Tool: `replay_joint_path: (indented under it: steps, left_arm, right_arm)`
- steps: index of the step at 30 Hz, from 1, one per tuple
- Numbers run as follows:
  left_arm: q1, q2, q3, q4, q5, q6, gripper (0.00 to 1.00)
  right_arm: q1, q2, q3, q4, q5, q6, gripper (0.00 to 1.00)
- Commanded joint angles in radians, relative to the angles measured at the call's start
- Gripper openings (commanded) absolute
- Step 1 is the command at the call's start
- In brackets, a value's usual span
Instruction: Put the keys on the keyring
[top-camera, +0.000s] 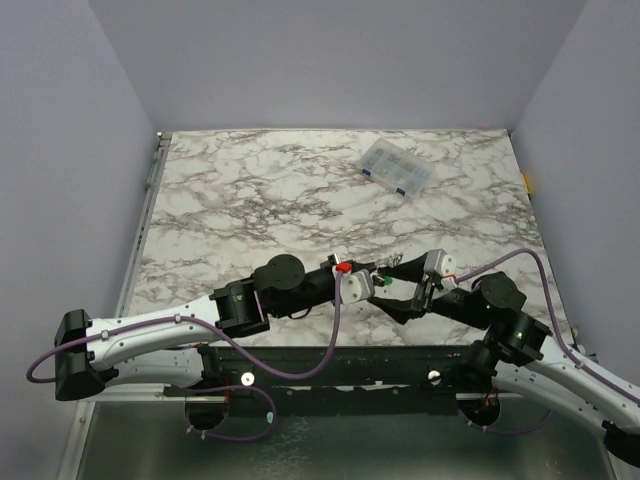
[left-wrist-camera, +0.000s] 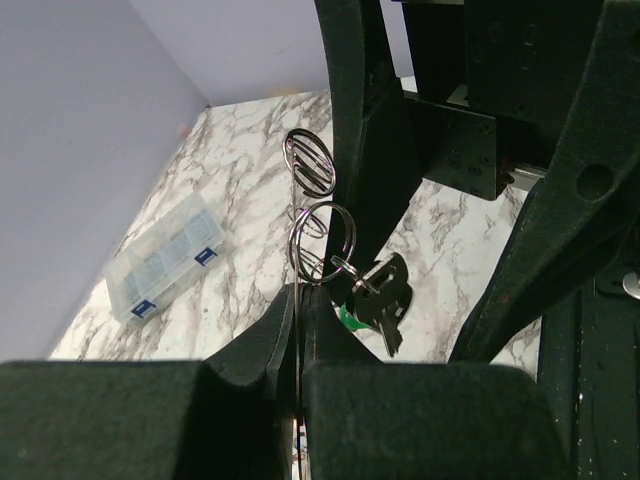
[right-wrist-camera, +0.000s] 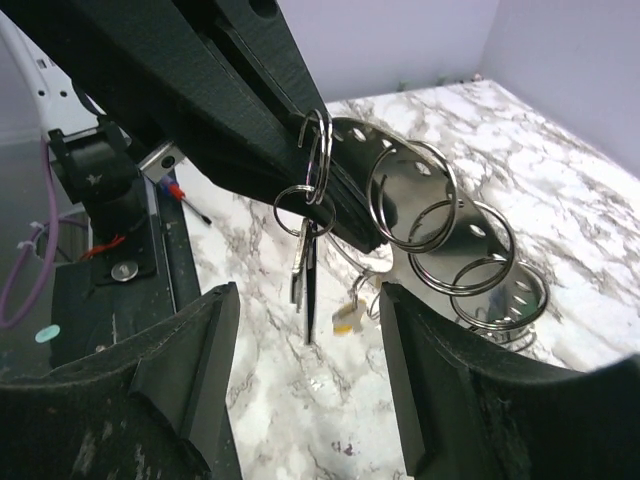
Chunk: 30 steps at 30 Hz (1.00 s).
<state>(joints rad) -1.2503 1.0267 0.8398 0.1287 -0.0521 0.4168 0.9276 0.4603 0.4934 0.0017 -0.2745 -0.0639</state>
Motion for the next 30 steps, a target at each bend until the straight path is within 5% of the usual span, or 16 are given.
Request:
replay_joint_path:
  steps: [1,7,19,30]
  left_arm:
    - [-0.004,0.016,0.036,0.078,-0.038,0.018,0.00]
    - [-0.003,0.029,0.055,0.081,-0.038,0.022,0.00]
    - [-0.004,0.032,0.044,0.096,-0.049,0.033,0.00]
    - [-0.004,0.019,0.021,0.093,-0.078,0.054,0.00]
  right_arm:
    - [-0.003,0.002,-0.055,0.211,-0.019,0.020,0.66]
    - [-0.003,0.022,-0.088,0.307,-0.005,0.047,0.61]
    - [-0.003,0.042,-0.119,0.361,-0.001,0.093,0.29]
    - [-0.003,0.046,-0.032,0.202,0.014,0.139,0.01]
